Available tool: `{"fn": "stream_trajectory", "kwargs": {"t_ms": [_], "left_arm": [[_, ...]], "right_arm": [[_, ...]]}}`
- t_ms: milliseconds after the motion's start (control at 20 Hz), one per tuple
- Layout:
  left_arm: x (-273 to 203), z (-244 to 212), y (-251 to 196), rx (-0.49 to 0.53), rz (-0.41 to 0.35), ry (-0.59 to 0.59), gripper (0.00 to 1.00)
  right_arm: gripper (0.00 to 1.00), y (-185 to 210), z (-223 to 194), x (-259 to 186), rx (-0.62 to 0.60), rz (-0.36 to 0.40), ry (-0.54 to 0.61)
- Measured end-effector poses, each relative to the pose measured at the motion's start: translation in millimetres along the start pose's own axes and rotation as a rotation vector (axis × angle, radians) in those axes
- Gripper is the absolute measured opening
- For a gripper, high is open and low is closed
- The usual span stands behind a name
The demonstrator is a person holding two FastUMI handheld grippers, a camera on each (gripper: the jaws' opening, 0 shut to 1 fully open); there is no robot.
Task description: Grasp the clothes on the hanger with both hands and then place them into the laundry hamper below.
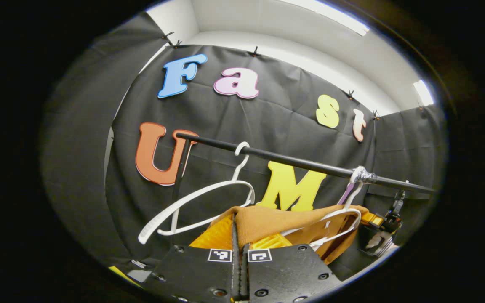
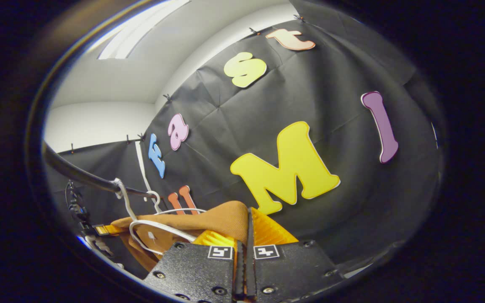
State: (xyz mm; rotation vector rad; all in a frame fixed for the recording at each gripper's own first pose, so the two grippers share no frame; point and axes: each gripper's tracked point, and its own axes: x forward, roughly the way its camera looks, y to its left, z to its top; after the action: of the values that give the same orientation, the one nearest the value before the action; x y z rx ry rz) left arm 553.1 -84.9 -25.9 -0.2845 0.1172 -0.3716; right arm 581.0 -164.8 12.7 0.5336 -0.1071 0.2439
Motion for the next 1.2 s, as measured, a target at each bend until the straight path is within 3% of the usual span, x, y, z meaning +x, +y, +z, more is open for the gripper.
{"fn": "stream_trajectory", "kwargs": {"t_ms": [50, 150, 250, 400, 500, 650, 850, 1050, 1100, 1150, 1200], "left_arm": [[4, -9, 4, -0.004, 0.011, 0.04, 0.0], [11, -35, 14, -0.044, 0.029, 0.145, 0.05], [10, -51, 16, -0.103, 0.022, 0.19, 0.0], [12, -52, 11, -0.169, -0.004, 0.185, 0.0], [13, -52, 10, -0.139, -0.01, 0.188, 0.0], [15, -56, 13, -0.082, 0.014, 0.221, 0.0], [12, -55, 9, -0.146, -0.052, 0.214, 0.0], [15, -40, 7, -0.092, -0.098, 0.146, 0.0], [17, -39, 7, -0.085, -0.105, 0.149, 0.05], [17, -38, 6, -0.088, -0.118, 0.151, 0.0], [15, -37, 3, -0.104, -0.145, 0.156, 0.0]], "right_arm": [[0.05, -4, -1, 2, -0.013, -0.017, 0.005], [0.05, -10, -4, 6, -0.056, -0.051, 0.01], [0.05, -6, -9, 4, -0.051, -0.039, 0.033], [0.05, -8, -11, 4, 0.101, -0.001, 0.076], [0.05, -15, -13, 7, 0.185, -0.021, 0.095], [0.05, -21, -5, 7, 0.037, -0.063, 0.053], [0.05, -13, -12, 3, 0.221, 0.003, 0.135], [0.05, -12, -12, 4, 0.322, 0.07, 0.136], [0.05, -6, -15, 4, 0.364, 0.112, 0.155], [0.05, 1, -20, 3, 0.416, 0.16, 0.186], [0.05, -3, -24, 8, 0.456, 0.161, 0.203]]}}
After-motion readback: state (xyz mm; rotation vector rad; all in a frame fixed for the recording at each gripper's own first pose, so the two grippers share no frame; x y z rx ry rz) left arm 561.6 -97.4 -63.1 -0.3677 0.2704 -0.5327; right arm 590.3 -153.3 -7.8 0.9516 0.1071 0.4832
